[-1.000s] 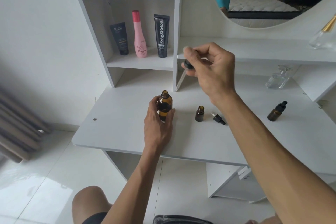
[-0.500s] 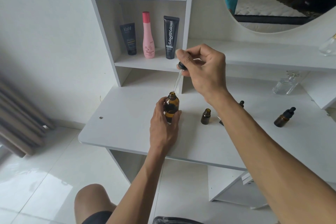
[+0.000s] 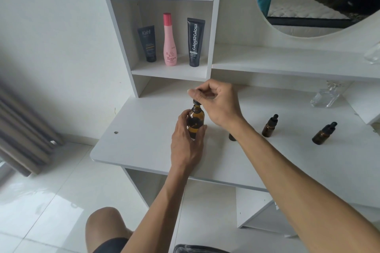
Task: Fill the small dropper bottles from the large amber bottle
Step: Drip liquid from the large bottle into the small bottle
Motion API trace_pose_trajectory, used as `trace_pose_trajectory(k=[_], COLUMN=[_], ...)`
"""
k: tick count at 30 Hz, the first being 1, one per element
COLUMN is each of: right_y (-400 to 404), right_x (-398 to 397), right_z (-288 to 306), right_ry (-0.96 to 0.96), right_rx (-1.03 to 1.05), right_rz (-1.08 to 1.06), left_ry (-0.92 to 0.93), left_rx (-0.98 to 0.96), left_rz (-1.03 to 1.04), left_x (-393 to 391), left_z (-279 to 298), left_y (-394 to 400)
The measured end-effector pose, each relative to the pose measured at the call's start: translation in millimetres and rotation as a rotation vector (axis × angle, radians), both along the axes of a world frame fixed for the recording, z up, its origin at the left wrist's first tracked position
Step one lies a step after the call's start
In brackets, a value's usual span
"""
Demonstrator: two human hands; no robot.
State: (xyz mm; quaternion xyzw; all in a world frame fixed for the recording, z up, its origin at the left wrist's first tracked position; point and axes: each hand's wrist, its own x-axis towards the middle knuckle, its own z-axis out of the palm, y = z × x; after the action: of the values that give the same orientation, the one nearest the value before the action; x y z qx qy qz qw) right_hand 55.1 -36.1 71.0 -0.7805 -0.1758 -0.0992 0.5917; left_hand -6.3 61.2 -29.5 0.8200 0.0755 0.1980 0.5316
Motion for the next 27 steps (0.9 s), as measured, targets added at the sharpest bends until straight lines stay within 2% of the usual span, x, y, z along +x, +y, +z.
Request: trace_pose_trajectory(k=[5, 21, 27], right_y=[-0.2, -6.7, -31.9], right_x=[-0.9, -7.5, -19.7], right_z=[-12.0, -12.0, -0.9], right_ry=[0.009, 0.027, -0.043], right_rx=[-0.084, -0.131, -0.132], right_rz=[-0.011, -0.024, -0.124], left_ry=[0.001, -0.01, -0.043], left_rx=[-0.009, -0.016, -0.001], left_rz=[-0.005, -0.009, 0.01], left_x=[-0.1, -0.7, 0.9], left_z=[-0.3, -1.1, -2.1], left_y=[0.1, -0.2, -0.1])
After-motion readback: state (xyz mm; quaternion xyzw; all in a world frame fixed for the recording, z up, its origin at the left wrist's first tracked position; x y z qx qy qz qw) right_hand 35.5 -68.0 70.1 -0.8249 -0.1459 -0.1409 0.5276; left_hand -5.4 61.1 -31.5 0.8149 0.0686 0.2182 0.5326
